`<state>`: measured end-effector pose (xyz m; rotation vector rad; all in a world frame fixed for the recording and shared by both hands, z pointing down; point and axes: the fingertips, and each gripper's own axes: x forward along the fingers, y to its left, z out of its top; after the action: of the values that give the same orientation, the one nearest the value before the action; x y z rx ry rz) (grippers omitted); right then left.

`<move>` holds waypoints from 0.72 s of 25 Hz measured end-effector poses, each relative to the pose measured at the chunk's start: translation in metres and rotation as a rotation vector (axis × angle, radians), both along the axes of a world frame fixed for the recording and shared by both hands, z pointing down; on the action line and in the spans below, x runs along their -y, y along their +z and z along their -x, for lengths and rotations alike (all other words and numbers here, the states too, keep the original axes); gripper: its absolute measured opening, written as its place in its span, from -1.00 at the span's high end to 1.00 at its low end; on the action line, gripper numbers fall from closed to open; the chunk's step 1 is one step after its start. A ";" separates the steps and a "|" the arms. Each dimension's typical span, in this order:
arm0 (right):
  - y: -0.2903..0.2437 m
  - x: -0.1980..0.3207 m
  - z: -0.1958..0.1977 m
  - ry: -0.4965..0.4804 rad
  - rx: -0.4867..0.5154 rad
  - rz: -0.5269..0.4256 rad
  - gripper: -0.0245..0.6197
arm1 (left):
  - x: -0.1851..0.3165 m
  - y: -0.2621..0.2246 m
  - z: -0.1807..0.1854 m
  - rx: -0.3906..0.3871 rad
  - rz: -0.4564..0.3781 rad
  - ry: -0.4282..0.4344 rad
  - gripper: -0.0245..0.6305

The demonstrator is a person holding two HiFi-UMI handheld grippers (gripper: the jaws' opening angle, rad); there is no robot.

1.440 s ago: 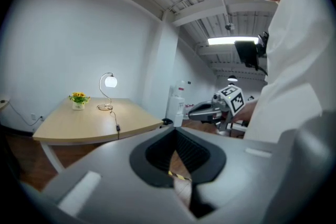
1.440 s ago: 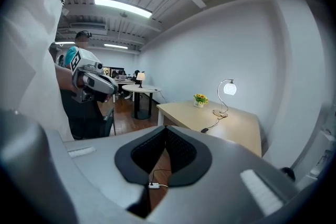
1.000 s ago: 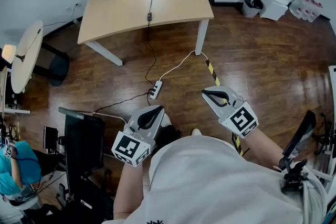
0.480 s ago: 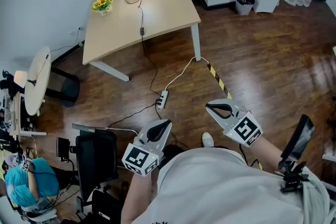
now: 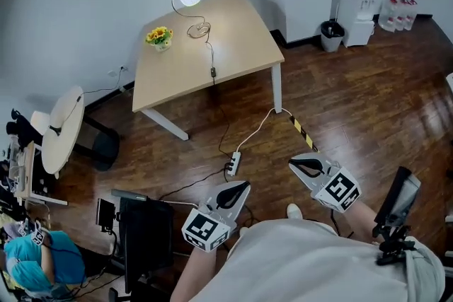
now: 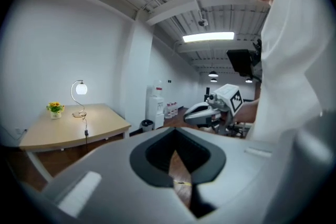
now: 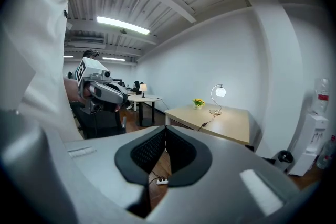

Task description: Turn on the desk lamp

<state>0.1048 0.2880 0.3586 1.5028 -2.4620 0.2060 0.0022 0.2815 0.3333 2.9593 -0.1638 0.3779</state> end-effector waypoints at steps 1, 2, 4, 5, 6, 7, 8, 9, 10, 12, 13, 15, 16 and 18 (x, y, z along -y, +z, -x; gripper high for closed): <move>-0.005 0.004 0.005 -0.007 0.006 -0.002 0.92 | 0.001 -0.002 0.006 -0.001 0.015 -0.008 0.87; -0.010 0.007 0.011 -0.012 0.014 -0.005 0.92 | 0.002 -0.003 0.014 0.001 0.028 -0.015 0.87; -0.018 0.014 0.026 -0.017 0.024 -0.004 0.92 | 0.010 -0.005 0.033 -0.001 0.042 -0.030 0.87; -0.019 0.016 0.037 -0.016 0.019 0.001 0.92 | 0.014 -0.005 0.045 -0.008 0.043 -0.034 0.87; -0.017 0.015 0.050 -0.013 0.008 0.006 0.92 | 0.015 -0.003 0.057 -0.017 0.042 -0.030 0.87; -0.014 0.012 0.065 -0.011 -0.004 0.008 0.92 | 0.012 0.001 0.070 -0.026 0.038 -0.020 0.87; -0.009 0.008 0.079 -0.013 -0.016 0.007 0.92 | 0.008 0.007 0.081 -0.035 0.030 -0.010 0.87; -0.004 0.004 0.090 -0.017 -0.028 0.006 0.92 | 0.004 0.011 0.089 -0.045 0.021 0.001 0.87; 0.000 0.000 0.095 -0.020 -0.041 0.006 0.92 | 0.002 0.013 0.092 -0.054 0.013 0.012 0.87; 0.004 -0.004 0.099 -0.025 -0.060 0.011 0.92 | -0.001 0.013 0.094 -0.064 -0.001 0.031 0.87; 0.004 -0.005 0.100 -0.026 -0.065 0.012 0.92 | -0.002 0.013 0.094 -0.064 -0.006 0.039 0.87; 0.002 -0.004 0.103 -0.025 -0.073 0.011 0.92 | 0.000 0.013 0.097 -0.063 -0.009 0.050 0.87; 0.000 -0.003 0.103 -0.024 -0.077 0.010 0.92 | 0.003 0.012 0.098 -0.064 -0.009 0.053 0.87; -0.007 -0.003 0.102 -0.025 -0.085 0.014 0.92 | 0.008 0.007 0.100 -0.065 -0.007 0.049 0.87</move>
<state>0.0024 0.2906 0.3515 1.4439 -2.4066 0.1514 -0.0974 0.2738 0.3399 2.9826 -0.0857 0.2871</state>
